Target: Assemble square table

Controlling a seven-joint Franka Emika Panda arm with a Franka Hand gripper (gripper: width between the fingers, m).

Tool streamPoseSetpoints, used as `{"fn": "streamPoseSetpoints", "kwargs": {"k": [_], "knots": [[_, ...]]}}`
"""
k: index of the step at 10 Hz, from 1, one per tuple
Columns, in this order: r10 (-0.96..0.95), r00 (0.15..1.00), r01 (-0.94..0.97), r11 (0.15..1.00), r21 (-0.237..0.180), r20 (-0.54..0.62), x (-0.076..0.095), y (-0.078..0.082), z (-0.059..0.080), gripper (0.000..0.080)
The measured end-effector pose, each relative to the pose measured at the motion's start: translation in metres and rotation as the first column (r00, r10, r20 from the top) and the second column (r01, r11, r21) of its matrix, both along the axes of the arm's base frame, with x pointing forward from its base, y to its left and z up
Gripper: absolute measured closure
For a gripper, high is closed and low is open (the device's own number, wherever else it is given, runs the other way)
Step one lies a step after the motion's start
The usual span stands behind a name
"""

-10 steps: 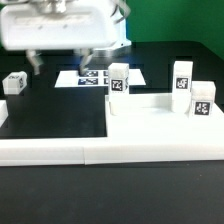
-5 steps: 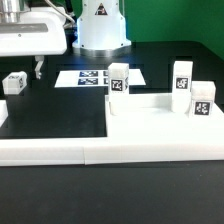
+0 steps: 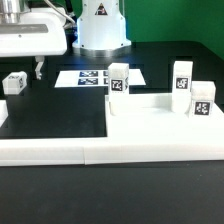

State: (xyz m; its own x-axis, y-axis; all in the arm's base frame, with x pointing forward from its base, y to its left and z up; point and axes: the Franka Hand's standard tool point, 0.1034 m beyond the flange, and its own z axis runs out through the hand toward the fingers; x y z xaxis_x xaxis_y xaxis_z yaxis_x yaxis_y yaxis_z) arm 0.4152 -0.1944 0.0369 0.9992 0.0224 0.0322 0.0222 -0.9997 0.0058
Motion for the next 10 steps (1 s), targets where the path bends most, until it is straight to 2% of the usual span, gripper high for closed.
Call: {"fn": "streamPoseSetpoints", "kwargs": {"k": [1,2,3,4,6,9,10], "knots": [[-0.031,0.999,0.031,1.000,-0.002,-0.026,-0.012,-0.014,-0.006,0.0150],[-0.031,0.996,0.033,0.999,0.020,-0.085,-0.021,-0.018,-0.010,0.0150],[-0.035,0.986,0.044,0.998,0.051,-0.163,-0.031,-0.024,-0.007,0.0150],[-0.059,0.959,0.083,0.994,0.074,-0.277,-0.031,-0.029,0.002,0.0150],[-0.060,0.890,0.116,0.988,0.099,-0.451,-0.032,-0.023,0.000,0.0150],[-0.015,0.759,0.135,0.982,0.135,-0.651,-0.036,-0.014,-0.002,0.0150],[-0.008,0.740,0.134,0.982,0.135,-0.672,-0.032,-0.015,-0.006,0.0150]]}}
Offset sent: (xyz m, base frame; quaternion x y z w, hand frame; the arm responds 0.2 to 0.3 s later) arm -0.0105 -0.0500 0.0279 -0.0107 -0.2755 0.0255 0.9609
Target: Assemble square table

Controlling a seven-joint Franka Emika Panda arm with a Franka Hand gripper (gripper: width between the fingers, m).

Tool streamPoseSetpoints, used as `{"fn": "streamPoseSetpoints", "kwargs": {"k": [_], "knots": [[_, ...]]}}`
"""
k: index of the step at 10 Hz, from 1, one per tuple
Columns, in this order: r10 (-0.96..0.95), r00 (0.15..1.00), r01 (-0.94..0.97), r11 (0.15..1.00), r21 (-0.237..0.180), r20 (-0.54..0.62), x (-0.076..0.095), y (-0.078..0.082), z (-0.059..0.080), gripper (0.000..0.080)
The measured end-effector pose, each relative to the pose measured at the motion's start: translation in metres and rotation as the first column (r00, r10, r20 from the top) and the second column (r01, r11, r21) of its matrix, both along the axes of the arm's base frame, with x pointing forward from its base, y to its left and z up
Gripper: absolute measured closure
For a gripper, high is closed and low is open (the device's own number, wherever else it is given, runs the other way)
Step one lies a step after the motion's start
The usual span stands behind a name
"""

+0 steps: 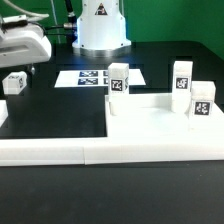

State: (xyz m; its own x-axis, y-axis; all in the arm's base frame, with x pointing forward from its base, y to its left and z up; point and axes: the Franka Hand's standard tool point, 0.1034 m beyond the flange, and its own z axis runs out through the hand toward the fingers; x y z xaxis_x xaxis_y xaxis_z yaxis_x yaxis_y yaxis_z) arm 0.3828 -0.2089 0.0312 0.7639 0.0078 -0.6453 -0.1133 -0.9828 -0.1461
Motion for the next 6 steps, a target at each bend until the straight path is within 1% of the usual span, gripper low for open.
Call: {"fn": "streamPoseSetpoints", "kwargs": {"k": [1,2,6], "knots": [[-0.001,0.998,0.002,1.000,0.022,-0.060,-0.0036,0.0037,0.0003,0.0150],[0.005,0.996,-0.003,1.000,0.026,-0.084,-0.0017,0.0039,-0.0032,0.0150],[0.012,0.998,-0.011,1.000,0.014,-0.063,0.0027,0.0023,-0.0083,0.0150]]}}
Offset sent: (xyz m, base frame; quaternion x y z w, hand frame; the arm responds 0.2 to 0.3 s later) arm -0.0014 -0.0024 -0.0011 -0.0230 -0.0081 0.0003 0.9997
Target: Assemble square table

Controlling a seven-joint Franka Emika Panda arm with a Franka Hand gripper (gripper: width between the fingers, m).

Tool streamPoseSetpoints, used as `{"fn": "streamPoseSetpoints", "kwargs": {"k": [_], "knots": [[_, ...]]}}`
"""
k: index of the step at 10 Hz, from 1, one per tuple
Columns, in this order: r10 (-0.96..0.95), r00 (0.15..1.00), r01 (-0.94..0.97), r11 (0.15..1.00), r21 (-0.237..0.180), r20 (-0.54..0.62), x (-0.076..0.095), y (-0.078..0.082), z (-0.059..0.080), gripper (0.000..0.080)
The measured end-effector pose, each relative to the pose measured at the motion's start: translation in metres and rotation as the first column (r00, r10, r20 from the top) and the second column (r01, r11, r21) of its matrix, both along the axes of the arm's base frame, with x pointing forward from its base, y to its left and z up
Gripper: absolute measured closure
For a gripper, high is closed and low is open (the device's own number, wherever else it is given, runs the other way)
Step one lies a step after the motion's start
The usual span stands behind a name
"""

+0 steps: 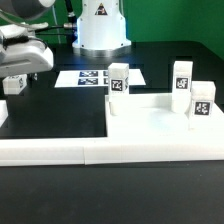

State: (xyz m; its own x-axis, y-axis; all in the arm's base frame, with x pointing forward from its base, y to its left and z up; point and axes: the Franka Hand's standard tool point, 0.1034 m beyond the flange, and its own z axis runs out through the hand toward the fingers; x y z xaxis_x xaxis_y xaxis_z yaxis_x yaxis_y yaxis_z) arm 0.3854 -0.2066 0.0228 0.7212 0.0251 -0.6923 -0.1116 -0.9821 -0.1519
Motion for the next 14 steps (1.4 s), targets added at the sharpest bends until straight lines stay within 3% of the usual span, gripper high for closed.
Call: {"fn": "streamPoseSetpoints", "kwargs": {"k": [3,5,8,10,12,13,14], "knots": [[0.002,1.000,-0.002,1.000,-0.002,-0.005,0.000,-0.001,0.000,0.0150],[0.019,0.997,-0.023,0.999,-0.049,-0.075,-0.001,-0.022,-0.002,0.0150],[-0.060,0.987,0.043,0.993,-0.112,-0.147,-0.011,-0.011,-0.007,0.0150],[-0.055,0.986,0.038,0.993,-0.108,-0.157,-0.031,-0.001,-0.013,0.0150],[-0.053,0.987,0.037,0.993,-0.110,-0.153,-0.029,-0.002,-0.014,0.0162],[-0.053,0.987,0.037,0.993,-0.110,-0.154,-0.029,-0.002,-0.014,0.0332],[-0.053,0.987,0.036,0.993,-0.110,-0.154,-0.029,-0.002,-0.014,0.0332]]}}
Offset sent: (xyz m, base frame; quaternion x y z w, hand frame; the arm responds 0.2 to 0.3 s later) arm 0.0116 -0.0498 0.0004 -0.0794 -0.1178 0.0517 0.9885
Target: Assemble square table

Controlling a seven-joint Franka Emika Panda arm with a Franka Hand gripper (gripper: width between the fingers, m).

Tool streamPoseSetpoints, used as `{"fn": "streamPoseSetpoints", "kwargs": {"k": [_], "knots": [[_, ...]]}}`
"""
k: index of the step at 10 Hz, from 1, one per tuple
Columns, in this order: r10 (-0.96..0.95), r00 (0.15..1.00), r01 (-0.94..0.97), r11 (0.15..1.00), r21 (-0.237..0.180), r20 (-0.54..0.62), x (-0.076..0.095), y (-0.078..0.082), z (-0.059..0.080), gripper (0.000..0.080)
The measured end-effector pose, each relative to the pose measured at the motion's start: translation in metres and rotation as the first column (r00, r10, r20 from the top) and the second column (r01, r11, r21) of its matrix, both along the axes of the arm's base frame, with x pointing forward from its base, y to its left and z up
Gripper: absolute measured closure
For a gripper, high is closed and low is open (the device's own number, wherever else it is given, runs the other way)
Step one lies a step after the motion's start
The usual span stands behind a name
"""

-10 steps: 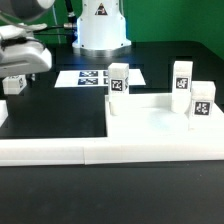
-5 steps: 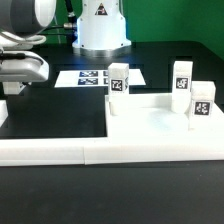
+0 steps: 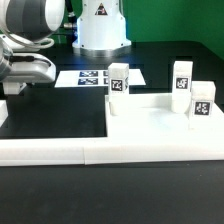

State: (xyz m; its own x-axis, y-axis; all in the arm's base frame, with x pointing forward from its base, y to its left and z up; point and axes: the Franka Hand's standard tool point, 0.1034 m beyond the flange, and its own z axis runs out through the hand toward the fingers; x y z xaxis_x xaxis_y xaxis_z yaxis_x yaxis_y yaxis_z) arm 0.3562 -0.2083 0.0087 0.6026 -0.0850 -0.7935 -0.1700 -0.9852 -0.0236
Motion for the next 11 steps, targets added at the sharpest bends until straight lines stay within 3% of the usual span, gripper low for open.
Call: {"fn": "streamPoseSetpoints", "kwargs": {"k": [1,8,10,11], "knots": [[0.000,1.000,0.000,1.000,0.000,0.000,0.000,0.000,0.000,0.0512],[0.001,1.000,-0.001,1.000,0.002,0.000,0.002,0.001,0.003,0.0509],[0.012,0.999,-0.012,1.000,0.009,0.042,0.036,0.007,0.053,0.0509],[0.003,0.998,-0.003,1.000,0.013,0.055,0.041,0.015,0.073,0.0509]]}}
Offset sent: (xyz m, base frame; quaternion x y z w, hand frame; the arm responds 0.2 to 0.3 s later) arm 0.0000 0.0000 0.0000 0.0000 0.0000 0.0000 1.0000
